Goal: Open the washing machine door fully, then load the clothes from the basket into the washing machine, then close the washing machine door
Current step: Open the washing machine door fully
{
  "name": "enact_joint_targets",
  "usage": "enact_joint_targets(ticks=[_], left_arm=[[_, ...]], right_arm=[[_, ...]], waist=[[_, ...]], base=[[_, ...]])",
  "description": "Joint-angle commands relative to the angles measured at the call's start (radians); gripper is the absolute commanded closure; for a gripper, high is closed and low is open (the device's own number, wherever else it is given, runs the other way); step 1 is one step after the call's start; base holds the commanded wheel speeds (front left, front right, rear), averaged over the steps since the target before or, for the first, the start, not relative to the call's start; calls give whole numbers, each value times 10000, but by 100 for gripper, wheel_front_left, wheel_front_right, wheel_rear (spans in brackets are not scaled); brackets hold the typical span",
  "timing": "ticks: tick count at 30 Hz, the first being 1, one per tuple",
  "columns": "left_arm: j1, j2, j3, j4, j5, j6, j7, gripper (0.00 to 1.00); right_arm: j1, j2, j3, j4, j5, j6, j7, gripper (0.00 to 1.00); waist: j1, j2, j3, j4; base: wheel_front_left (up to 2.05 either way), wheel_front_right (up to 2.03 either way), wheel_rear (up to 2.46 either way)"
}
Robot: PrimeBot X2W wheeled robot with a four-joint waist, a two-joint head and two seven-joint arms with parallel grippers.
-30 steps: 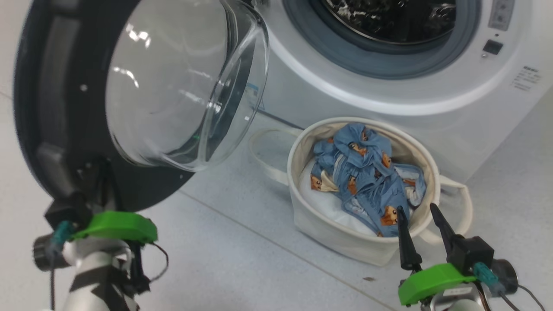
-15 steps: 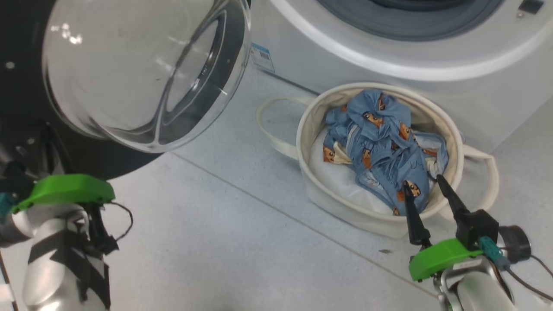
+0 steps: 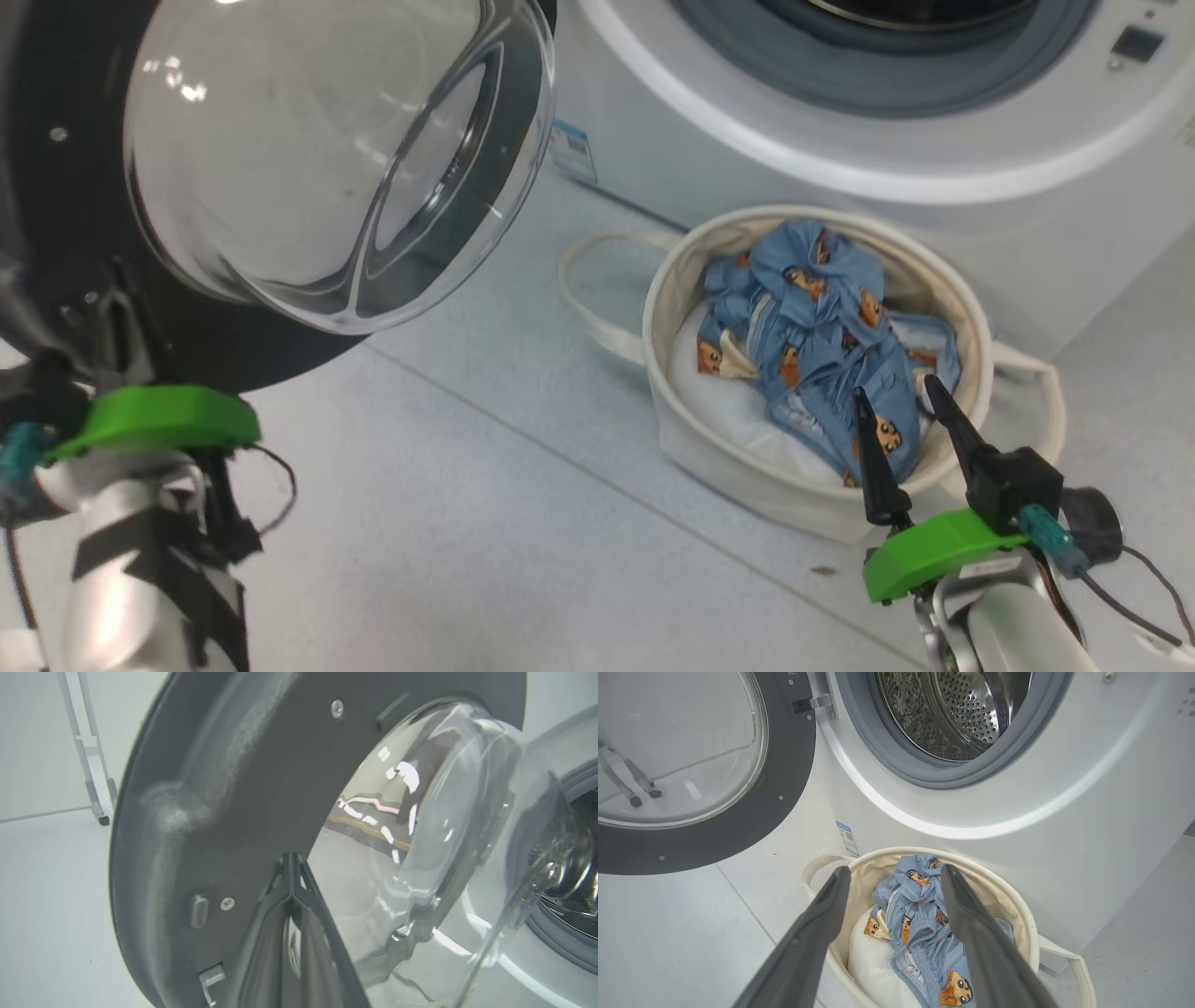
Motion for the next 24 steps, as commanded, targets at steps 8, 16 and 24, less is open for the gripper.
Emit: enact_joint_targets(ticks=[8,16,24], left_arm=[[1716,269,-2575,-1106,-1124,-452,-48,100],[3017,267,-3806,-1593,-1576,-346,-48,100],[4062,266,-3950,-2278,-1833,-542,-48,100]], right_arm=[[974,656,-748,-886,290,8,-122,0],[1504,708,-917,-1617,952,8,-122,0],[1913,711,-1084,-2164,975,8,-122,0]], waist=[[-1,0,-2011,-524],[-1,0,-2645,-1894],[-1,0,-2933,-3410]], base=[[0,0,0],[0,0,0],[0,0,0]])
